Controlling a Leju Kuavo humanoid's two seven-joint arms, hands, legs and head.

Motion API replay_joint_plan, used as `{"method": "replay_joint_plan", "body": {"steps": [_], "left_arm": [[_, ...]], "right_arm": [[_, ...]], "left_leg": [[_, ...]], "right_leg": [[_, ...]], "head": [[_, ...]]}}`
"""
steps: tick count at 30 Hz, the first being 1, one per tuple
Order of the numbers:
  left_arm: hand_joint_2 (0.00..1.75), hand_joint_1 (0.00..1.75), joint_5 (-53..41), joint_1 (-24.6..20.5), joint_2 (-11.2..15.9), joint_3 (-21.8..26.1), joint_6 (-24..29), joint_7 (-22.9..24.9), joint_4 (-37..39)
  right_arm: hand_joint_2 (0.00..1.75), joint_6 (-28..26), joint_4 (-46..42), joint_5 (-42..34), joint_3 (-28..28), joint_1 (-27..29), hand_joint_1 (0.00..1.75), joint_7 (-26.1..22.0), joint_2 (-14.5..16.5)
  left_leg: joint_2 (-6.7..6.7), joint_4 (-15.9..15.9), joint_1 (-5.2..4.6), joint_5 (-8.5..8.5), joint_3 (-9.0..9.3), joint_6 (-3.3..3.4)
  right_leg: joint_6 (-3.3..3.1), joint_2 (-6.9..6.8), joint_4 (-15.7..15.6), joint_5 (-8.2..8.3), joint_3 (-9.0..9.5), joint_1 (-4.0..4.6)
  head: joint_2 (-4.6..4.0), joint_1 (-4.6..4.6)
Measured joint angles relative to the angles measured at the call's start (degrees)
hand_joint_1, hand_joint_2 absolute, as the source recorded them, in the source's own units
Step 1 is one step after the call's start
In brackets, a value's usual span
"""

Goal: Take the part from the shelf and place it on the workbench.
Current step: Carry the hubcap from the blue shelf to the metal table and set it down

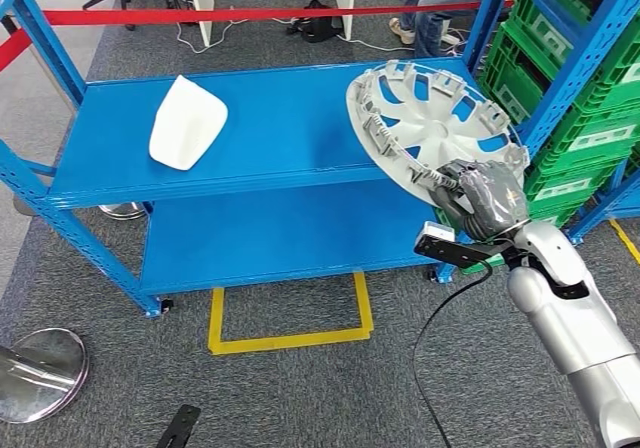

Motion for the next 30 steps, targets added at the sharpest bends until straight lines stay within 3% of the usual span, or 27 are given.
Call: {"method": "replay_joint_plan", "body": {"steps": [1,3,5,6,7,9,11,14,16,19,20,21,22,24,26,30], "left_arm": [[1.75,0.00,0.0,0.0,0.0,0.0,0.0,0.0,0.0],[1.75,0.00,0.0,0.0,0.0,0.0,0.0,0.0,0.0],[1.75,0.00,-0.1,0.0,0.0,0.0,0.0,0.0,0.0],[1.75,0.00,-0.1,0.0,0.0,0.0,0.0,0.0,0.0],[1.75,0.00,-0.1,0.0,0.0,0.0,0.0,0.0,0.0],[1.75,0.00,-0.1,0.0,0.0,0.0,0.0,0.0,0.0],[1.75,0.00,-0.1,-0.1,0.0,0.0,0.0,0.0,0.0],[1.75,0.00,-0.1,-0.1,0.1,0.0,0.0,0.1,0.0],[1.75,0.00,-0.1,-0.1,0.1,0.0,0.0,0.1,0.0],[1.75,0.00,-0.1,-0.2,0.1,0.0,0.0,0.1,0.0],[1.75,0.00,-0.1,-0.1,0.2,0.0,0.0,0.1,0.0],[1.75,0.00,-0.1,-0.1,0.2,0.0,0.0,0.1,0.0],[1.75,0.00,-0.1,-0.1,0.2,0.0,0.0,0.1,0.0],[1.75,0.00,-0.1,-0.1,0.2,0.0,0.0,0.1,0.0],[1.75,0.00,-0.1,-0.2,0.2,0.0,0.0,0.1,0.0],[1.75,0.00,-0.1,-0.1,0.1,0.0,0.0,0.1,0.0]], "right_arm": [[1.75,0.0,0.0,0.0,0.0,0.0,1.75,0.0,0.0],[1.75,0.0,0.0,0.0,0.0,0.0,1.75,0.0,0.0],[1.75,0.0,0.0,0.0,0.0,0.1,1.75,0.0,0.0],[1.75,0.0,0.0,0.0,0.0,0.1,1.75,0.0,0.0],[1.75,0.0,0.1,0.0,0.1,0.1,1.75,0.0,0.0],[1.75,0.0,0.1,0.0,0.0,-0.1,1.75,0.0,0.0],[1.75,0.0,0.1,0.0,0.0,-0.3,1.75,0.0,0.1],[1.75,0.0,0.1,0.0,0.1,-0.4,1.75,0.0,0.2],[1.75,0.0,0.2,0.0,0.1,-0.4,1.75,0.0,0.2],[1.75,0.0,0.2,0.0,0.1,-0.4,1.75,0.0,0.3],[1.75,0.0,0.2,0.0,0.1,-0.4,1.75,0.0,0.3],[1.75,0.1,0.2,0.0,0.2,-0.4,1.75,0.0,0.4],[1.75,0.1,0.3,0.0,0.2,-0.3,1.75,0.0,0.4],[1.75,0.1,0.3,0.0,0.3,-0.3,1.75,0.0,0.4],[1.75,0.1,0.3,0.0,0.3,-0.4,1.75,0.0,0.4],[1.75,0.0,0.3,0.1,0.3,-0.4,1.75,0.0,0.4]], "left_leg": [[0.03,-0.1,0.07,0.21,-0.08,0.38],[0.04,-0.1,0.01,0.48,-0.32,0.85],[0.05,-0.1,-0.12,0.67,-0.53,1.02],[0.04,-0.1,-0.15,0.74,-0.58,1.02],[0.04,-0.1,-0.16,0.80,-0.59,0.97],[0.01,0.0,-0.22,0.91,-0.65,0.71],[-0.02,0.2,-0.39,1.15,-1.04,0.15],[-0.02,0.2,-0.41,1.53,-1.61,-0.88],[0.05,2.1,-0.33,-0.17,-2.56,-1.55],[0.12,12.3,-0.14,-5.86,-7.01,-2.32],[0.12,15.1,-0.11,-6.79,-8.16,-2.41],[0.12,16.0,-0.11,-6.66,-8.41,-2.41],[0.12,14.6,-0.11,-5.48,-7.51,-2.34],[0.11,7.5,-0.12,-2.01,-3.44,-2.08],[0.06,1.6,-0.12,-0.38,-0.34,-1.62],[0.03,0.1,-0.15,0.08,-0.24,-0.15]], "right_leg": [[0.17,-0.02,2.0,-1.39,-0.88,-0.03],[0.36,-0.04,9.7,-5.57,-3.98,-0.02],[0.40,-0.04,15.8,-7.88,-6.20,0.00],[0.34,-0.04,15.6,-7.40,-5.77,0.00],[0.23,-0.05,13.2,-6.05,-4.26,0.00],[-0.01,-0.12,5.1,-2.97,0.44,0.03],[-0.34,-0.11,0.1,-1.80,3.03,0.16],[-1.25,0.00,-0.5,-1.44,2.66,0.27],[-1.99,-0.03,-0.7,-1.00,2.42,0.09],[-2.56,-0.07,-0.8,-0.55,1.83,0.01],[-2.58,-0.07,-0.8,-0.42,1.63,0.02],[-2.54,-0.06,-0.8,-0.30,1.47,0.02],[-2.45,-0.06,-0.7,-0.18,1.37,0.01],[-2.17,-0.04,-0.7,0.02,1.26,0.05],[-1.67,0.02,-0.6,0.27,0.91,0.26],[-0.38,0.02,-0.6,0.46,0.20,0.21]], "head": [[0.00,0.10],[0.00,0.31],[0.00,0.32],[0.00,0.31],[0.00,0.31],[0.00,0.31],[0.00,0.26],[0.00,0.19],[0.00,0.07],[0.00,-0.06],[0.00,-0.05],[0.00,-0.05],[0.00,-0.05],[0.00,-0.06],[0.00,0.01],[0.00,0.07]]}}
